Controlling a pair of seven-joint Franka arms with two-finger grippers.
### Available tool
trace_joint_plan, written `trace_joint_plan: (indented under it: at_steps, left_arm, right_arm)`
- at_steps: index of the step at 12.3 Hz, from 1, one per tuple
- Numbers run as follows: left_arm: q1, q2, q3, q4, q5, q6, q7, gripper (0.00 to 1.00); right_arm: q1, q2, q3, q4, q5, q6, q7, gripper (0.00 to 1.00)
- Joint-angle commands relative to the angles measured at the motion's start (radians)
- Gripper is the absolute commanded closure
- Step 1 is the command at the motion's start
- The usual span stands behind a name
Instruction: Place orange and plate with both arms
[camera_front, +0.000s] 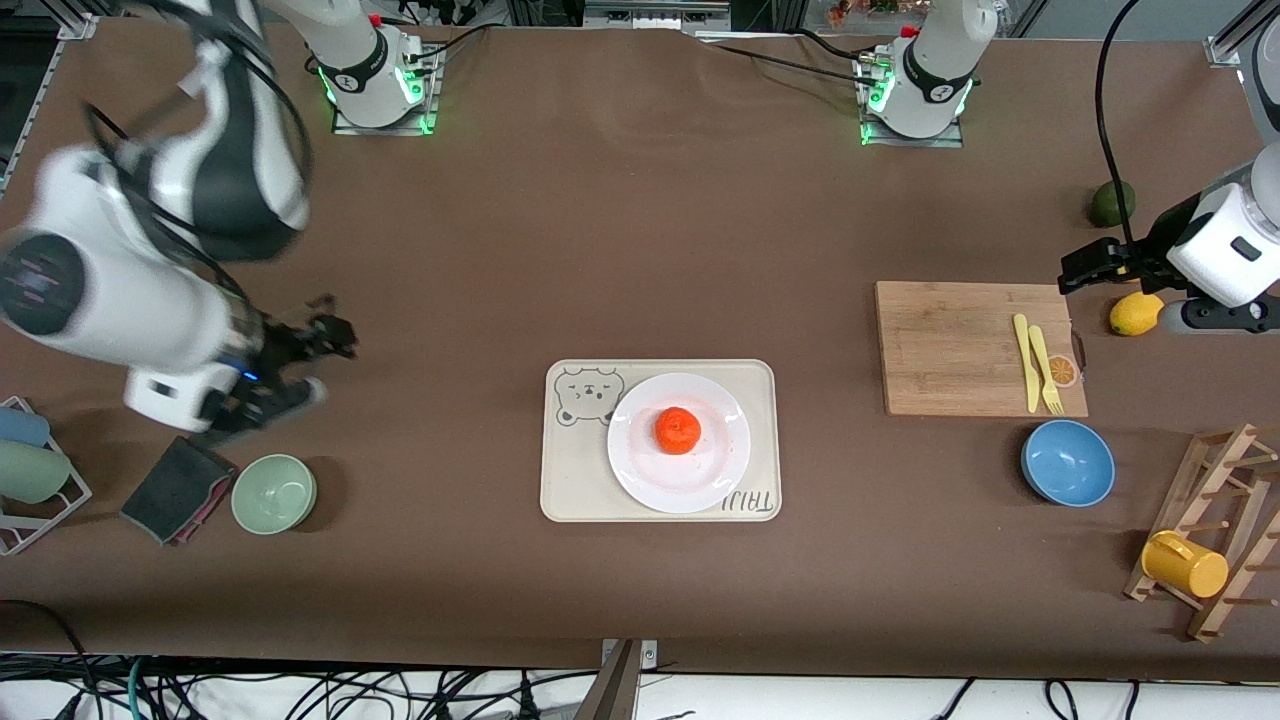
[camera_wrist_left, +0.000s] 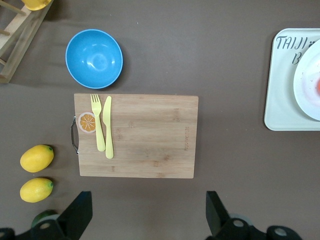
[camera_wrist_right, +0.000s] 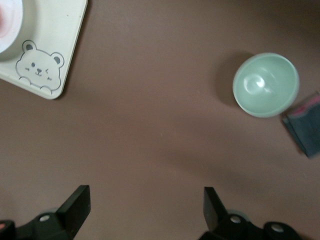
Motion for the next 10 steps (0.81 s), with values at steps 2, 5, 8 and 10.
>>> trace_joint_plan:
  at_steps: [2,5,8,10]
  left_arm:
    - [-0.003,-0.007,0.006,0.003,-0.01,-0.003,0.007,0.0]
    - [-0.003,-0.007,0.006,0.003,-0.01,-0.003,0.007,0.0]
    - [-0.003,-0.007,0.006,0.003,-0.01,-0.003,0.008,0.0]
    - [-0.003,-0.007,0.006,0.003,-0.01,-0.003,0.007,0.0]
  right_arm:
    - [-0.116,-0.189,0.055,-0.056,-0.165,-0.04,-0.011,0.0]
    - [-0.298,-0.307,0.21,-0.182,-0.175,-0.044,-0.006,0.0]
    - [-0.391,-0.438,0.252,-0.382,-0.169,0.022,0.001,0.0]
    - [-0.453,-0.446,0.386,-0.369,-0.185,0.033,0.085,0.0]
